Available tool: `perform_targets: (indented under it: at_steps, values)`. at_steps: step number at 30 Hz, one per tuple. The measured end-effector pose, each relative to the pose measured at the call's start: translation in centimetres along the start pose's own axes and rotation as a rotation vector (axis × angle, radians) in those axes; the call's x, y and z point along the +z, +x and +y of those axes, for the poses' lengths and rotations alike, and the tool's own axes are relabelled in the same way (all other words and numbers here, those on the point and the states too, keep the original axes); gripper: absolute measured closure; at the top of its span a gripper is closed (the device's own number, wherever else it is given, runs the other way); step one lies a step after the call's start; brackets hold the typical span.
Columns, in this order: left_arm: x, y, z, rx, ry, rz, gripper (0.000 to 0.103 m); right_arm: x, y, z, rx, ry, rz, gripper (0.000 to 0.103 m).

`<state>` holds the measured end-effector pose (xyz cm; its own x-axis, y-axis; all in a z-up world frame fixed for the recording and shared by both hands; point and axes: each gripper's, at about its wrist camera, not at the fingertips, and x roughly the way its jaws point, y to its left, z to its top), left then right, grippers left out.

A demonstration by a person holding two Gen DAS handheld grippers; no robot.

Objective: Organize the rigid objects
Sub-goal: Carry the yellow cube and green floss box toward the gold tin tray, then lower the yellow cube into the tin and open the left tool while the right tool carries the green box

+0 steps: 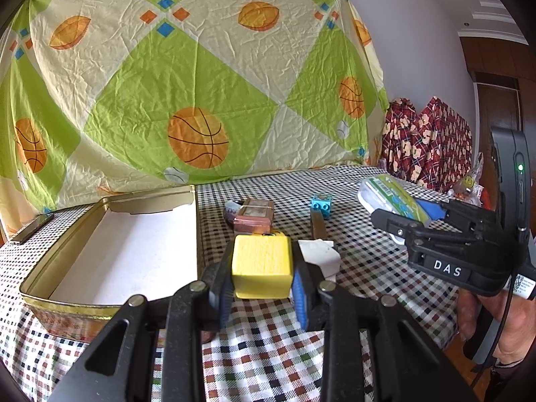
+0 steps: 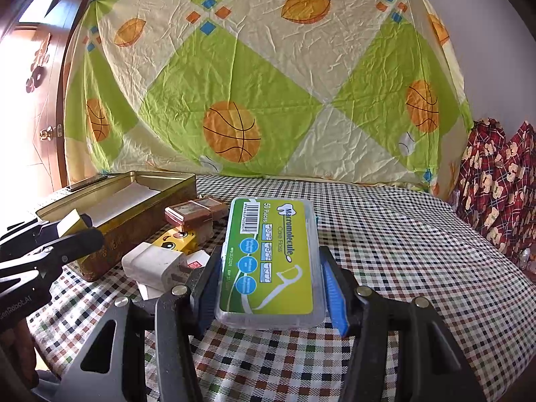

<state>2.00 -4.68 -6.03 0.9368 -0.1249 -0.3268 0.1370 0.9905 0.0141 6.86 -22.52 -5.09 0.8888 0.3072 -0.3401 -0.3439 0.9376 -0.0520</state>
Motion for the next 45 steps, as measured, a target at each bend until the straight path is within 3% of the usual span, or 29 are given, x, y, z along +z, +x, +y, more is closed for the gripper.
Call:
perform_targets:
  at_steps: [21,45]
  values:
    - [1.4,0.3,2.0,0.034,-0.03,-0.037,0.075,1.4,0.0,-0.5,0.011,0.042,-0.046,0.047]
    - [1.2,-0.5,6.0,0.102,-0.111,-0.047,0.075,1.8,0.7,5.2,0.091,-0.027,-0.049,0.047]
